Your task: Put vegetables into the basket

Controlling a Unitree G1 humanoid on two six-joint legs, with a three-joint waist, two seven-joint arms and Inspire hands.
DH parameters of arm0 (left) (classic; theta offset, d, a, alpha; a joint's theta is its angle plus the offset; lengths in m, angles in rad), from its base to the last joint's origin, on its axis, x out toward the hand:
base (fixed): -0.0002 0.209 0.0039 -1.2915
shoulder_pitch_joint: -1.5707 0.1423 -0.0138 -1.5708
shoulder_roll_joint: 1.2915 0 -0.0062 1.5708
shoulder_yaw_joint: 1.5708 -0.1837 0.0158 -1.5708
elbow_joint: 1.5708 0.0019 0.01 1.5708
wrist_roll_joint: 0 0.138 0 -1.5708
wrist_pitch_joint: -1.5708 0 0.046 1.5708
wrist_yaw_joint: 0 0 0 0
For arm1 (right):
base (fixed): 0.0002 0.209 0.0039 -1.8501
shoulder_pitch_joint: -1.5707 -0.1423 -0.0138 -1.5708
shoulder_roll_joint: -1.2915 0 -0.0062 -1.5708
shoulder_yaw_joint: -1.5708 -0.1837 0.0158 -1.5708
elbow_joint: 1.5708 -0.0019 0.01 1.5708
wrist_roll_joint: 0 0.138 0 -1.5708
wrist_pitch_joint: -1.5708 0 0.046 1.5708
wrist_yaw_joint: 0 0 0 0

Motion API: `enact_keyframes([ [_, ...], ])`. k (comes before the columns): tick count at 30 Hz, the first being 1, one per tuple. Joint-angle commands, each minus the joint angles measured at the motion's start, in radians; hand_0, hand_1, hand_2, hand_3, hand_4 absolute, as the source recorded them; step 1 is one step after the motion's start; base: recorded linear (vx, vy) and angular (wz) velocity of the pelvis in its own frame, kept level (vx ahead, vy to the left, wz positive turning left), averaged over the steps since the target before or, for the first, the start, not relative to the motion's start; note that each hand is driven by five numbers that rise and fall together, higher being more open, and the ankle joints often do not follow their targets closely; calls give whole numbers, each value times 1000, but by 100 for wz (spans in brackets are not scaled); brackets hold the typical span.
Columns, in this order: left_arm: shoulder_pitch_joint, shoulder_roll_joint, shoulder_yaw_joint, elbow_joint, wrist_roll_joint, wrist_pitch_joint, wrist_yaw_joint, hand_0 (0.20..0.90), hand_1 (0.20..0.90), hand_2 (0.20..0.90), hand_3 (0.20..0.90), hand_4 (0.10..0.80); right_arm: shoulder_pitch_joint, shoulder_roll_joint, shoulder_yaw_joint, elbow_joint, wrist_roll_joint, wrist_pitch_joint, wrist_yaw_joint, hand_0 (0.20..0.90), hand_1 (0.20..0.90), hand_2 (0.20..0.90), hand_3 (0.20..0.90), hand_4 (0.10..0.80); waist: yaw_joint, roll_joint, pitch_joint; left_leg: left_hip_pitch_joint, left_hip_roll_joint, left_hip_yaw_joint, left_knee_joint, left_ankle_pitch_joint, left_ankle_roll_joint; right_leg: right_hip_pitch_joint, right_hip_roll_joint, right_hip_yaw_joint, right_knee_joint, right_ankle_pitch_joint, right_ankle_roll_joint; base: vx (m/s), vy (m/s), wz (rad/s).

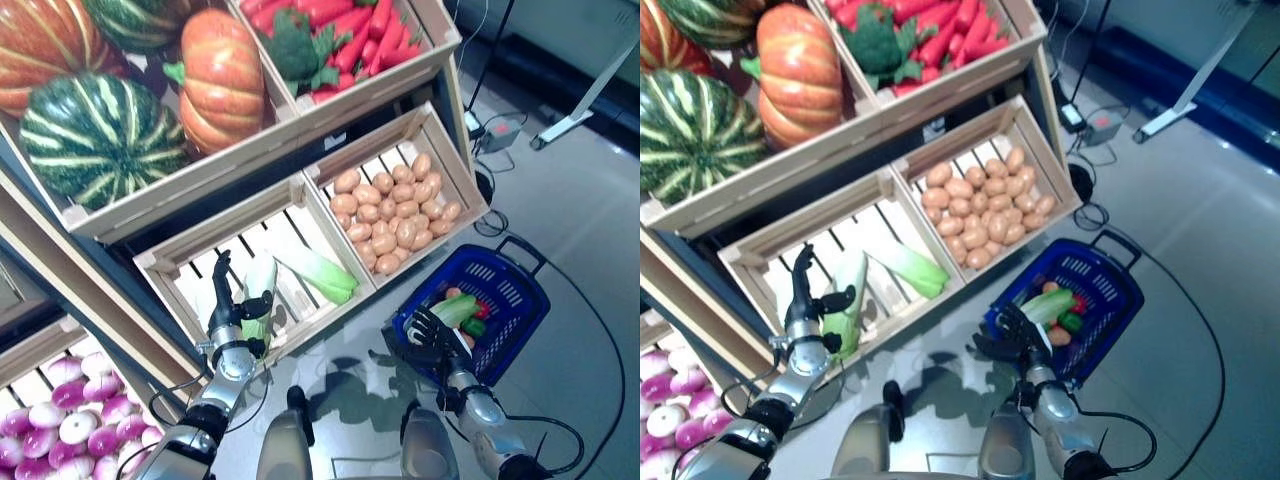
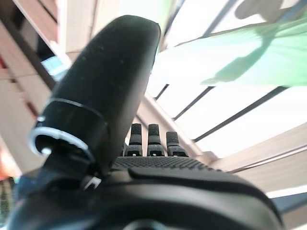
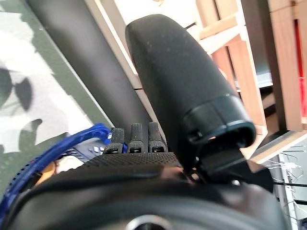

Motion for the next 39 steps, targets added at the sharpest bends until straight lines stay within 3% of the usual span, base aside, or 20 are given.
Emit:
enact_keyframes([
  [1,-75,55,-1,-4,-34,-25,69,900,900,900,900,800,-30,-3,6,-125,58,-61,-52,900,900,900,900,800,-17,-18,-30,10,26,-14,195,-216,-11,-49,-22,6,34,70,-63,-93,86,1],
  [12,-179,104,23,59,-114,31,61,900,900,900,900,800,-69,-44,11,-153,79,-44,-81,900,900,900,900,800,-36,-29,21,-139,56,-39,387,-293,-27,-218,-59,35,215,29,-52,-53,52,-1],
  [13,-192,113,23,62,-119,39,56,900,900,900,900,800,-74,-49,10,-156,80,-42,-84,900,900,900,900,800,-36,-29,31,-151,61,-48,427,-330,-35,-232,-63,43,254,-3,-45,-21,46,1],
  [20,-273,173,21,121,-206,101,3,900,900,900,900,800,-123,-76,11,-170,97,-26,-121,900,900,900,900,800,-45,-32,57,-274,76,-74,564,-381,-39,-360,-71,67,370,-37,-47,-68,47,-8],
  [30,-320,239,20,191,-335,186,-124,900,900,900,900,800,-151,-128,-11,-191,129,-22,-123,900,900,900,900,800,-53,-33,88,-444,98,-110,730,-425,-37,-521,-63,88,526,-92,-54,-70,14,3],
  [39,-328,231,6,216,-364,265,-209,900,900,900,900,800,-178,-137,-27,-191,145,-32,-129,900,900,900,900,800,-51,-31,96,-535,102,-128,818,-446,-31,-604,-54,86,623,-126,-61,-42,-24,1],
])
